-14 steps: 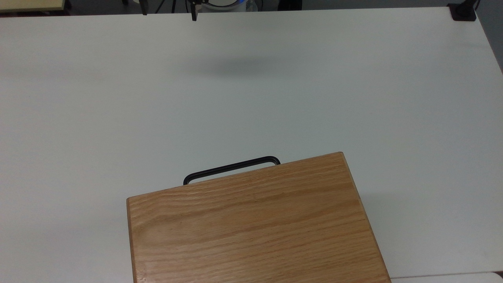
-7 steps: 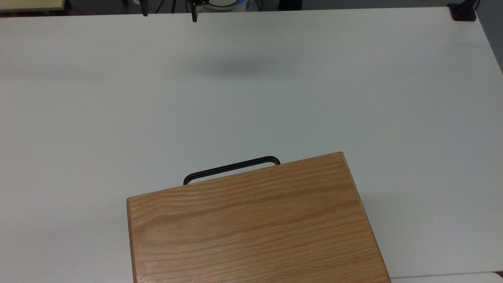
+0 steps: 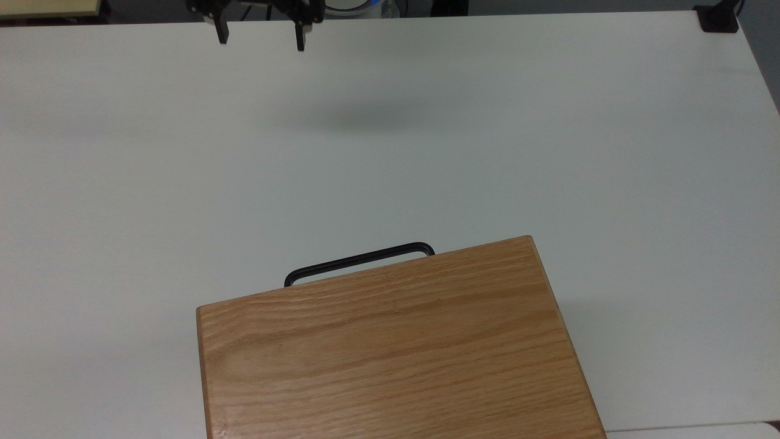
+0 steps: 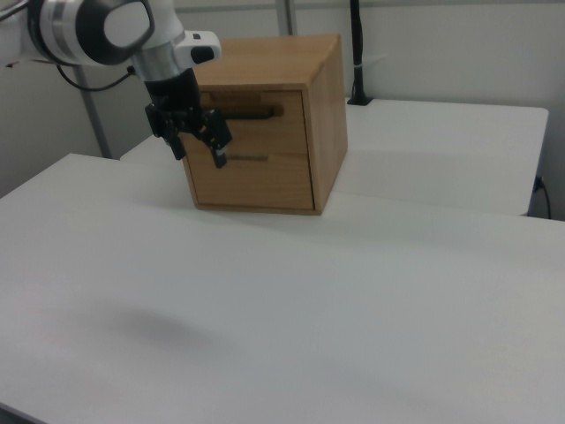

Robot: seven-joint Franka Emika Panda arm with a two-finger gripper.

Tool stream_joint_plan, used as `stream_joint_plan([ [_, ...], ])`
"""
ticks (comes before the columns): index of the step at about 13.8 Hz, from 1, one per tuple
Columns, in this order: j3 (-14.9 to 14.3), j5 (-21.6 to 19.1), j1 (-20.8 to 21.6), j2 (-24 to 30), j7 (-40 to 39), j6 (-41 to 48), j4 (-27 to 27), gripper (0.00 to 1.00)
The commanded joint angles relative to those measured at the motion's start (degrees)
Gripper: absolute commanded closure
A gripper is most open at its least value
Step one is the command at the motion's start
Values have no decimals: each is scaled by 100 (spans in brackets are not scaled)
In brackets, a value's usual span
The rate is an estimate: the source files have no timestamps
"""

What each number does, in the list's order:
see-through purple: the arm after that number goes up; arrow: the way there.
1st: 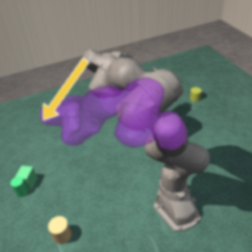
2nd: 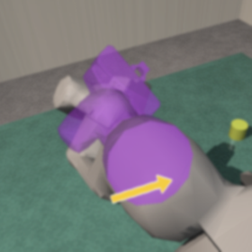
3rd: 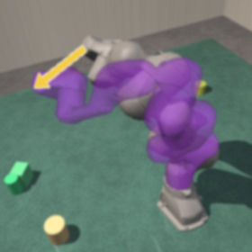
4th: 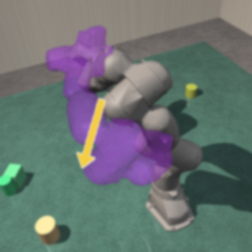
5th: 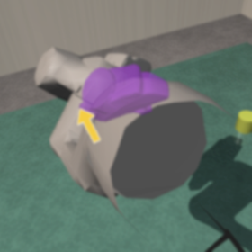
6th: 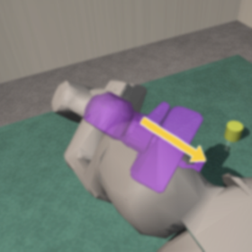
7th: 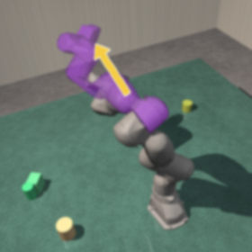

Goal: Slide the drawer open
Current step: 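Lower the gripper toward the black handle of the upper drawer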

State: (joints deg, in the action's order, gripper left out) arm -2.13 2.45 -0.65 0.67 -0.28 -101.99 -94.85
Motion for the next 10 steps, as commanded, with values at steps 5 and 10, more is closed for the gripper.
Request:
stream_joint_plan([
  [5, 81, 265, 320, -567, 5130, -2093, -25, 0],
  [10, 81, -612, 372, -1172, 5442, -3323, 160, 63],
])
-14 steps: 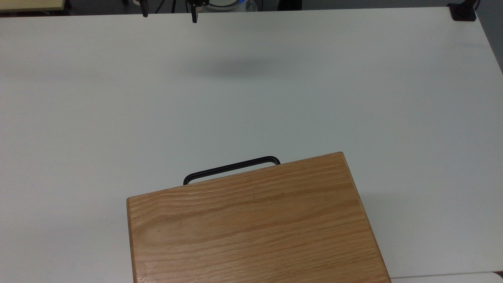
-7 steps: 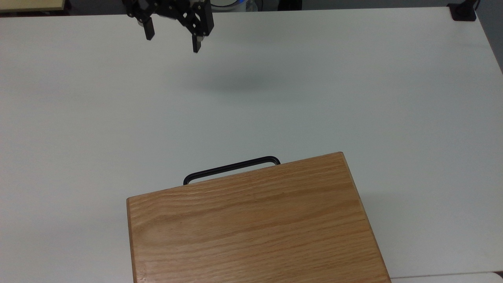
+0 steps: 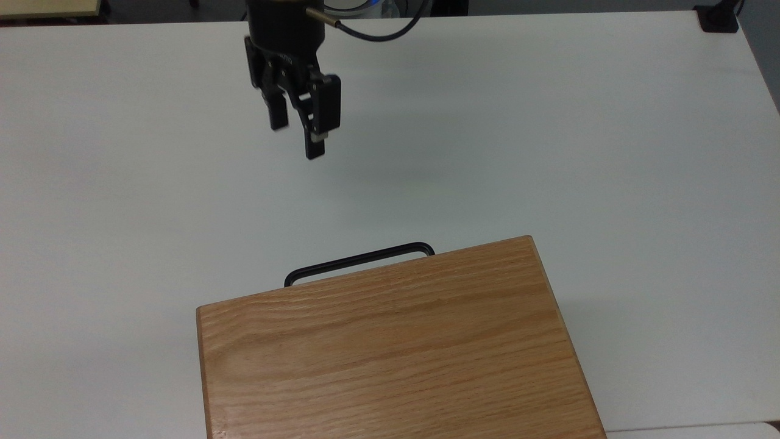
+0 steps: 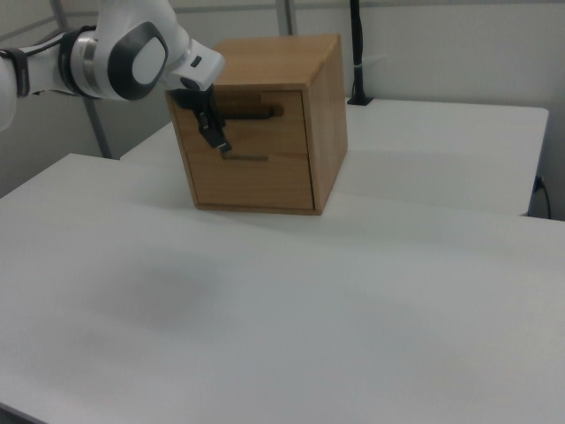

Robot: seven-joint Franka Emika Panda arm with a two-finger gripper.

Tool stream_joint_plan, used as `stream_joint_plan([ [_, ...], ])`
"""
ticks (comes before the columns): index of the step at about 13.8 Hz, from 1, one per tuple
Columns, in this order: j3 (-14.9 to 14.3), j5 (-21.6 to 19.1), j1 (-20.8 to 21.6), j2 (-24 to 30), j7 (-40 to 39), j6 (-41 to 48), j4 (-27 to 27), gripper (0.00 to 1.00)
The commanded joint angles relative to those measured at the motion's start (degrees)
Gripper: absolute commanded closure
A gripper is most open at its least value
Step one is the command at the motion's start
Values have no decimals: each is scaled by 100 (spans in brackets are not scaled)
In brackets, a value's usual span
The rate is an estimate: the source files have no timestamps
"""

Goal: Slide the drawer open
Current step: 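Lower the gripper toward the black handle of the upper drawer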

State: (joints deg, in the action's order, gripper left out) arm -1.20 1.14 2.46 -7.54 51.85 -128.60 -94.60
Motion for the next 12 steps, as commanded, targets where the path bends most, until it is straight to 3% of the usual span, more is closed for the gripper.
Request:
stream_joint_plan([
  [1, -3, -570, 140, -632, 272, -1302, 300, 62],
  [4, 41, -966, 176, -1318, 282, -1878, 897, 61],
  [7, 182, -1037, 158, -1679, 334, -2281, 1084, 61],
  [12, 190, -1230, 79, -1689, 325, -2354, 1128, 62],
])
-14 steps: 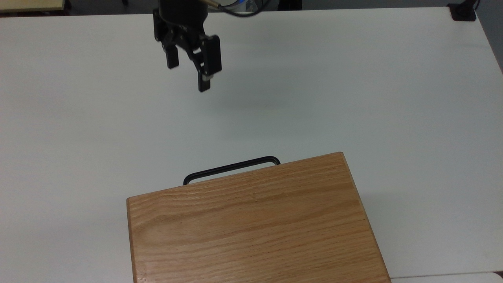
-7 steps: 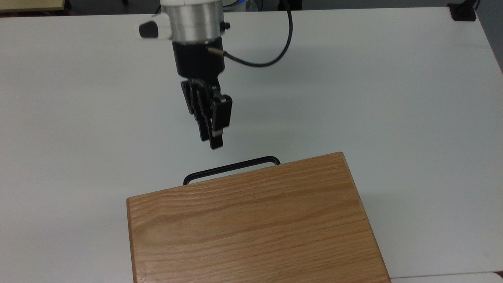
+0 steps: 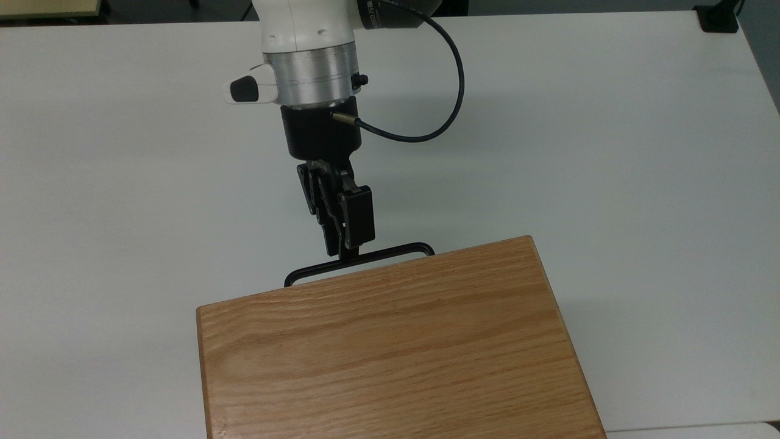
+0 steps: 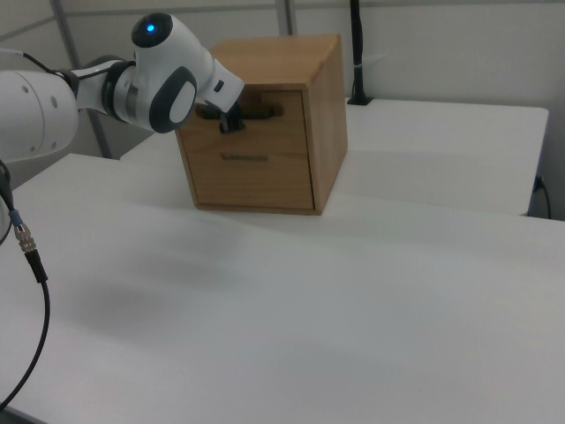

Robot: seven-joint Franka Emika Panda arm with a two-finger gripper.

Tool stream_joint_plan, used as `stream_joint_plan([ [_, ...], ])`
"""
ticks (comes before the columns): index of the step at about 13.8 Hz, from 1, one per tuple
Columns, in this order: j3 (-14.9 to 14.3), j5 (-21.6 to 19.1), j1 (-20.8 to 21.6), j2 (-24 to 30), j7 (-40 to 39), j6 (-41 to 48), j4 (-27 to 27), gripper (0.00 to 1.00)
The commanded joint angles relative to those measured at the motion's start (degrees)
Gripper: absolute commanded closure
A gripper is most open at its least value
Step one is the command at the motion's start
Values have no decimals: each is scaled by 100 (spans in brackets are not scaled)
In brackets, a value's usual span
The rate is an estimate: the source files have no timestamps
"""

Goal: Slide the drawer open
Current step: 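Lower the gripper toward the black handle of the upper drawer, then close the gripper around the black drawer handle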

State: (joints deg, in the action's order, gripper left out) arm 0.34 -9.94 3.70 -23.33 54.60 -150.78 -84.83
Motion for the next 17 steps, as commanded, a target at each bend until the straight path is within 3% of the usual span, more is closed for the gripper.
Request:
stream_joint_plan([
  [1, 36, -131, -79, -93, 42, -136, 151, 61],
  [7, 133, -52, -62, -286, -107, -153, 151, 64],
  [12, 141, -87, -123, -112, -125, -136, 98, 100],
  [17, 238, -122, -203, 530, -529, 267, -464, 100],
])
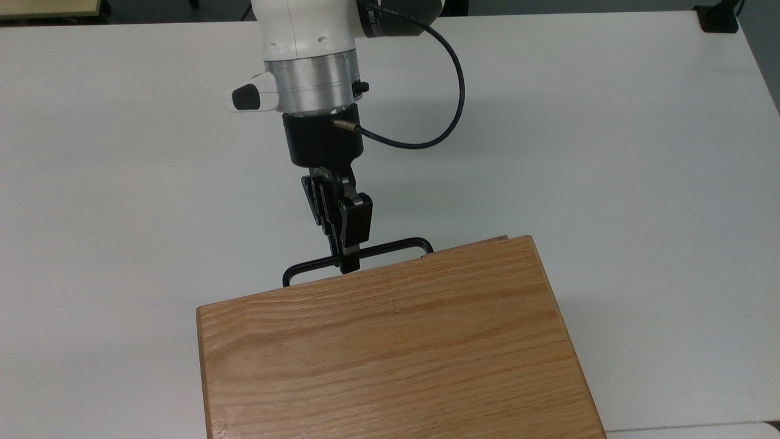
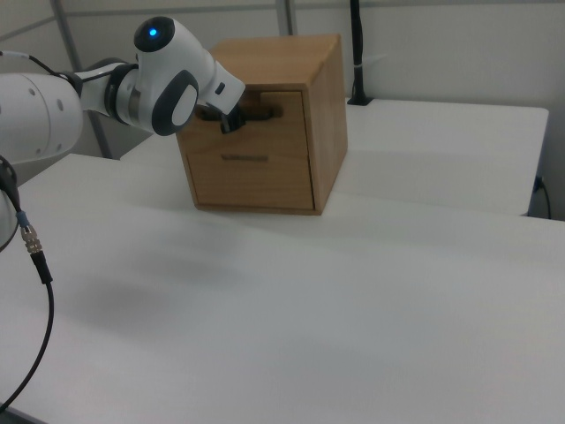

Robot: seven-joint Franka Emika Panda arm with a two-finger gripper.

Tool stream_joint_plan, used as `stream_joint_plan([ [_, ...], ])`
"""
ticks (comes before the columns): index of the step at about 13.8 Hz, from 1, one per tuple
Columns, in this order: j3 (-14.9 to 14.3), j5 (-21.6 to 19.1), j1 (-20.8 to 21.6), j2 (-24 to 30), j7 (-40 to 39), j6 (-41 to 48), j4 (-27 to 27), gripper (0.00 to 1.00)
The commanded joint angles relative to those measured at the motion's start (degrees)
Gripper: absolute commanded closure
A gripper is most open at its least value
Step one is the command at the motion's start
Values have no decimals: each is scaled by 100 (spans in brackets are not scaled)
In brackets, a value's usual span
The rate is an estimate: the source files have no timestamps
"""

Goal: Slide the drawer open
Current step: 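Pull the handle away from the cabinet, sliding the drawer out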

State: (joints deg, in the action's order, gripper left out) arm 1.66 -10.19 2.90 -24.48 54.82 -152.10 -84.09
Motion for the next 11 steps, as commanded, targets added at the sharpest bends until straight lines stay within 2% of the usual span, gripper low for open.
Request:
stream_joint_plan([
  [1, 132, -106, -202, 733, -681, 740, -539, 100],
  [6, 141, -159, -387, 1128, -1673, 2392, -539, 100],
  [9, 133, -720, -650, 1427, -2860, 3421, -530, 100],
  [11, 106, -766, -808, 1586, -3221, 4001, -512, 100],
])
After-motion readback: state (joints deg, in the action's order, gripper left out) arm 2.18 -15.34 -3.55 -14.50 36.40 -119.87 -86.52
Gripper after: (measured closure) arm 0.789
